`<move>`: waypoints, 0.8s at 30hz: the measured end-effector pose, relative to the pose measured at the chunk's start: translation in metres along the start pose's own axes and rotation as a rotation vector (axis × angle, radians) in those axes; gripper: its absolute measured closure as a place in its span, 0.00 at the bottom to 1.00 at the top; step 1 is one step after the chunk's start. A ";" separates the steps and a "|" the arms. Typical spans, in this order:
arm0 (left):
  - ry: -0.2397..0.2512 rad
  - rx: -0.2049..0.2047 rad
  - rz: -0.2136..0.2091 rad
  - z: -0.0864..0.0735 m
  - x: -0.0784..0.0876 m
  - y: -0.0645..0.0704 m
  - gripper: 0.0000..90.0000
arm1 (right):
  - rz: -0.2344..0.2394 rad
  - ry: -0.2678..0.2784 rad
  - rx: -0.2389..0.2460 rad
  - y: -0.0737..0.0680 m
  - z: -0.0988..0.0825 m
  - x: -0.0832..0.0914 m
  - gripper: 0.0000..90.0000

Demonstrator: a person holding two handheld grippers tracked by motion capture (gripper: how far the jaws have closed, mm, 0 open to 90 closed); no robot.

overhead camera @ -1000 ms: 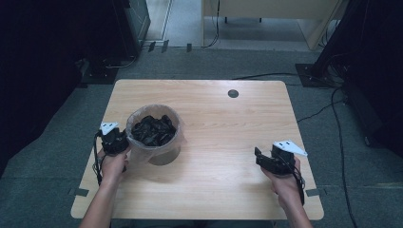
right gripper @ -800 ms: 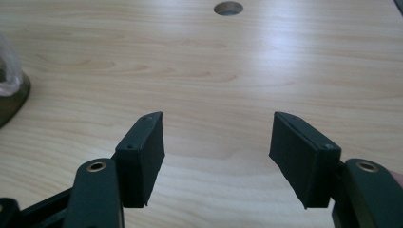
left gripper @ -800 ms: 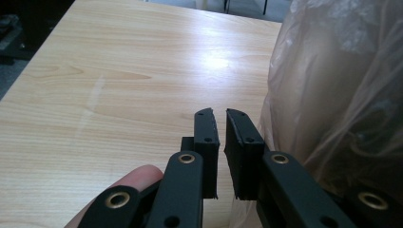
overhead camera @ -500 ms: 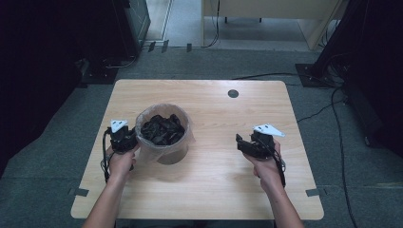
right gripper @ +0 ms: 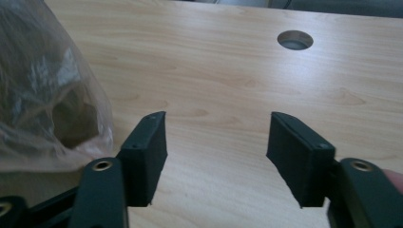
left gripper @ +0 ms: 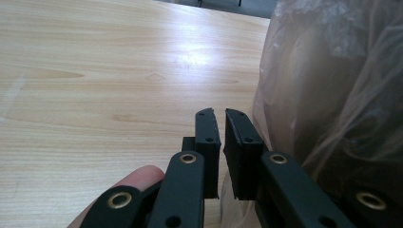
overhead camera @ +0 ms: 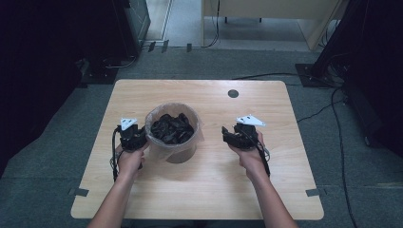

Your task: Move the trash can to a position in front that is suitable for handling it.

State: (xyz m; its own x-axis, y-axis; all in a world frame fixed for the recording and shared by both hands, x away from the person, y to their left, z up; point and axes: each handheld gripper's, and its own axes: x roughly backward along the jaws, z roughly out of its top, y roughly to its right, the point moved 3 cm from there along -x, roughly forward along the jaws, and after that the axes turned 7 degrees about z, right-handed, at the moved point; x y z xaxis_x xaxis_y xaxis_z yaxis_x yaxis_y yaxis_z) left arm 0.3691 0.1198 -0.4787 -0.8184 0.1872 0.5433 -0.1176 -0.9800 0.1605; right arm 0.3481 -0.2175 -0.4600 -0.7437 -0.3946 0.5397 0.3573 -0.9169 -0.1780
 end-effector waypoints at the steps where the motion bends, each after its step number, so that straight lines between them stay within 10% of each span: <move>1: 0.000 -0.002 -0.006 0.000 0.000 0.002 0.93 | -0.006 0.008 0.012 -0.001 0.002 -0.003 0.48; 14: -0.007 -0.027 -0.041 -0.001 -0.009 0.032 0.94 | -0.057 0.055 0.032 -0.013 0.009 -0.034 0.77; 24: -0.010 -0.051 -0.069 -0.002 -0.013 0.059 0.96 | 0.085 0.082 0.010 -0.018 0.009 -0.035 0.97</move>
State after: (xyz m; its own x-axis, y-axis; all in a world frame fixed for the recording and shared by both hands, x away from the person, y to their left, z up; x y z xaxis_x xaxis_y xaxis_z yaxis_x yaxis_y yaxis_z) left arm 0.3712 0.0592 -0.4778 -0.8016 0.2550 0.5407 -0.2023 -0.9668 0.1560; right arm 0.3725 -0.1864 -0.4684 -0.7539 -0.4748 0.4541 0.4265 -0.8795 -0.2113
